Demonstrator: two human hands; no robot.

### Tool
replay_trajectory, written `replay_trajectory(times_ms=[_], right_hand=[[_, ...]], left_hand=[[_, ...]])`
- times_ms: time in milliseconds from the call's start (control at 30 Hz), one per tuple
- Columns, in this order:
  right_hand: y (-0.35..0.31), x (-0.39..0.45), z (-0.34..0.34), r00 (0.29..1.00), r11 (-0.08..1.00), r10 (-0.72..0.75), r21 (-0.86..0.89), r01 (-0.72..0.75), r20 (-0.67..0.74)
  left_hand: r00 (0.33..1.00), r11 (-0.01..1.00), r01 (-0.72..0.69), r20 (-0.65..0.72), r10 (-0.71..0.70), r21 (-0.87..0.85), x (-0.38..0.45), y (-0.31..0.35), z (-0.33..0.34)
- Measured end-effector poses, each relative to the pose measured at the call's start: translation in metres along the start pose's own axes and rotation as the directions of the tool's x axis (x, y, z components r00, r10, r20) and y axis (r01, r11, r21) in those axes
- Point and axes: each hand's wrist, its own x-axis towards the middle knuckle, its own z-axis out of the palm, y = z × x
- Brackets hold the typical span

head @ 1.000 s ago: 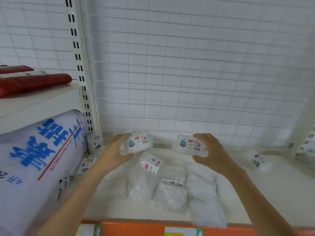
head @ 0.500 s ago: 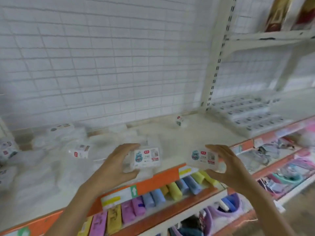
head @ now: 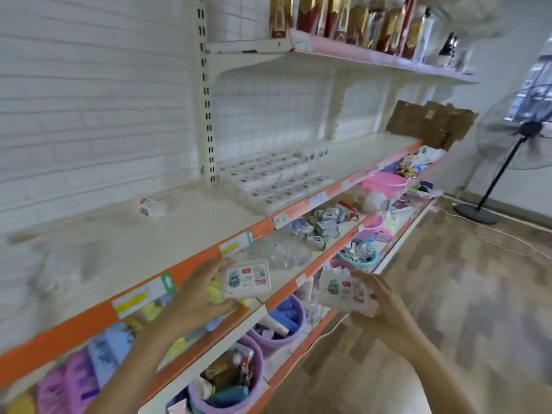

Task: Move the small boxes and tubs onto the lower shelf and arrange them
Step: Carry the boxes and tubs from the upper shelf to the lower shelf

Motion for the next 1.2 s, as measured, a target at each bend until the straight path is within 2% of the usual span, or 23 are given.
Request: replay_trajectory(times_ms=[133, 300, 433, 600, 667, 767, 867, 1000, 1100, 1200], right_hand=[[0.042, -0.011, -0.031, 0.995, 0.998, 0.059, -0.008, -0.06, -0.08], [0.087, -0.01, -0.056, 0.992, 0.996, 0.093, 0.001, -0.094, -0.081], [0.116, 0.014, -0.073, 0.984, 0.984, 0.162, -0.07, -0.167, -0.073], [0.153, 0.082, -0.088, 0.983, 0.979, 0.183, -0.089, -0.184, -0.024], [0.168, 0.123, -0.092, 0.986, 0.982, 0.165, -0.095, -0.164, 0.004], [0.182, 0.191, -0.098, 0.995, 0.986, 0.087, -0.145, -0.078, 0.055], [0.187, 0.257, -0.1, 0.995, 0.994, 0.018, -0.105, -0.007, 0.101], [0.188, 0.337, -0.096, 0.986, 0.99, -0.097, -0.091, 0.11, 0.139], [0.19, 0.392, -0.089, 0.962, 0.976, -0.193, -0.065, 0.209, 0.191], [0.195, 0.448, -0.077, 0.938, 0.974, -0.223, 0.016, 0.227, 0.266]], left_hand=[[0.999, 1.0, 0.01, 0.044, -0.01, 0.004, 0.035, 0.02, 0.048], [0.99, 1.0, 0.018, 0.137, -0.019, 0.009, 0.083, 0.034, 0.09], [0.994, 1.0, -0.009, 0.11, 0.007, 0.018, 0.128, 0.037, 0.116], [0.999, 0.998, -0.045, 0.032, 0.044, 0.033, 0.195, 0.024, 0.131], [0.998, 0.997, -0.064, -0.002, 0.064, 0.045, 0.224, 0.015, 0.129], [0.998, 0.997, -0.021, -0.058, 0.025, 0.07, 0.265, 0.001, 0.12], [0.989, 0.99, 0.005, -0.145, 0.015, 0.138, 0.301, -0.009, 0.109], [0.986, 0.974, 0.057, -0.163, -0.021, 0.221, 0.341, -0.017, 0.095], [0.978, 0.954, 0.156, -0.176, -0.113, 0.256, 0.367, -0.024, 0.091], [0.962, 0.931, 0.251, -0.174, -0.21, 0.264, 0.395, -0.028, 0.097]])
